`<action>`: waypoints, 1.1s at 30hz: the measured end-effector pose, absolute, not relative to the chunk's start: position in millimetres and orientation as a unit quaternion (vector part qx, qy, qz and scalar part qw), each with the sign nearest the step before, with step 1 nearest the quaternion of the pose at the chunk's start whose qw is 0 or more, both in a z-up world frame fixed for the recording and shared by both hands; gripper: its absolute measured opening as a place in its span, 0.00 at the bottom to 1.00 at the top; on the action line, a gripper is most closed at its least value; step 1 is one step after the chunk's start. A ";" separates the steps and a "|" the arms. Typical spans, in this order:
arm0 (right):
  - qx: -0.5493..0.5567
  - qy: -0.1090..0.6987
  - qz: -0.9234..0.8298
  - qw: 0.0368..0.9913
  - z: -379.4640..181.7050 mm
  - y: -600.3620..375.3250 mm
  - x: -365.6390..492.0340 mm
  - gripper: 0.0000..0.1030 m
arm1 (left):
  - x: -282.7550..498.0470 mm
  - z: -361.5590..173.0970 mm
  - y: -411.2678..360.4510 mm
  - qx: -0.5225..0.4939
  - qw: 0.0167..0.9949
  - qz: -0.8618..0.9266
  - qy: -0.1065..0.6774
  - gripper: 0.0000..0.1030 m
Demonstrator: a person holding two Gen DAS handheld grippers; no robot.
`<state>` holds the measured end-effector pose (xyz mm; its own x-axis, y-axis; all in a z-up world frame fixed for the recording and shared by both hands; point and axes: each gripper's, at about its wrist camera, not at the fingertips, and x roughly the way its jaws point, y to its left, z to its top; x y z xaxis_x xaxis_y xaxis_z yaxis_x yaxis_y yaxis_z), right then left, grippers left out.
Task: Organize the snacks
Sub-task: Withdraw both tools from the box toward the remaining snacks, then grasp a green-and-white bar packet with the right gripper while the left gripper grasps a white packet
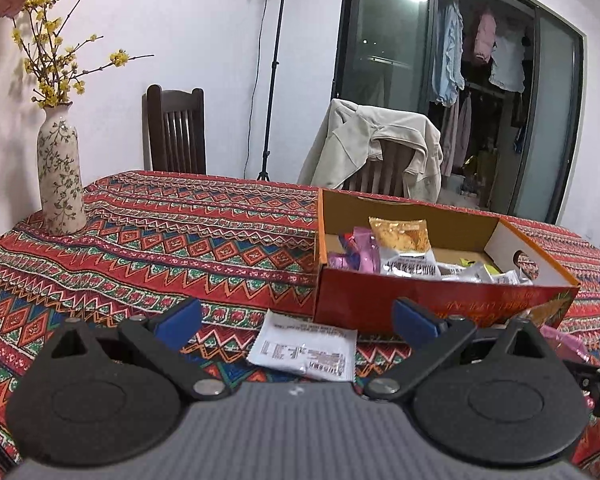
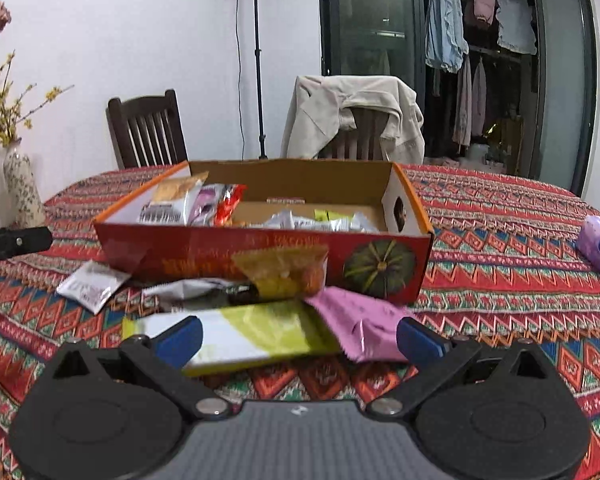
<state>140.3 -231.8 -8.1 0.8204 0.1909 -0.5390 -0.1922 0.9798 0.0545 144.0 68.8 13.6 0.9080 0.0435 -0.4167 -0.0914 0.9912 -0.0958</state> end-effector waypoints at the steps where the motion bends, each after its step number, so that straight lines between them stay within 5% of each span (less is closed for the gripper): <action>1: -0.003 0.282 0.100 0.954 -8.0 -229.6 139.6 1.00 | 143.6 11.8 68.7 -0.056 0.976 0.033 0.210 1.00; 25: -0.088 0.293 0.041 0.951 -29.8 -190.2 142.9 1.00 | 147.6 0.4 86.7 -0.097 0.972 0.043 0.209 1.00; 33: -0.082 0.310 0.051 0.946 -35.5 -201.9 129.6 0.89 | 148.3 -1.3 87.3 -0.099 0.971 0.052 0.214 1.00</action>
